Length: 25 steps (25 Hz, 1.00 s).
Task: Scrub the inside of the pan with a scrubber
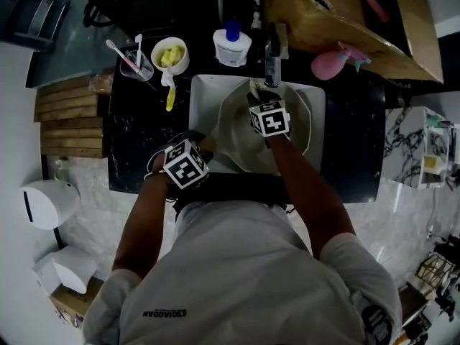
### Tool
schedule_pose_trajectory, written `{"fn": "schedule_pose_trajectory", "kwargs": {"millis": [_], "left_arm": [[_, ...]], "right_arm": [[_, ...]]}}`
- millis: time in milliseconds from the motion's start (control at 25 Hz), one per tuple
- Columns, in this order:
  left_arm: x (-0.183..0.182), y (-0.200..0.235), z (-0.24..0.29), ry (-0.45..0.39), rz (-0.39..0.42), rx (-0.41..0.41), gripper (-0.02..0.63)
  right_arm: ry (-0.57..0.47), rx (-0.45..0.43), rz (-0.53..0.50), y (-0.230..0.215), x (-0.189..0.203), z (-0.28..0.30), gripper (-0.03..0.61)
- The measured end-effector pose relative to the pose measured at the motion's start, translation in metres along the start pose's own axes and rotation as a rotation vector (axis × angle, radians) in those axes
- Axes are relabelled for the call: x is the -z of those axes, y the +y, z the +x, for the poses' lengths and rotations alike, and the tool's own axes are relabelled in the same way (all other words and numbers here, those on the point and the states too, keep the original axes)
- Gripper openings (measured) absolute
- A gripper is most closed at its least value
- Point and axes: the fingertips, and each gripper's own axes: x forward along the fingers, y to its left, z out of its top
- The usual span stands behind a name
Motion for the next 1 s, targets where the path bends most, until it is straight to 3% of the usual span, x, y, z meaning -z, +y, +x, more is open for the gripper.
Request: {"fn": "schedule_pose_trajectory", "kwargs": {"millis": [560, 1000], "left_arm": [[0.001, 0.001, 0.002, 0.005, -0.006, 0.017, 0.218], [0.001, 0.000, 0.002, 0.004, 0.006, -0.003, 0.219]], "right_arm": [[0.027, -0.126, -0.137, 0.032, 0.003, 0.009, 0.097], [0.062, -0.264, -0.380, 0.078, 0.015, 0.004, 0.097]]}}
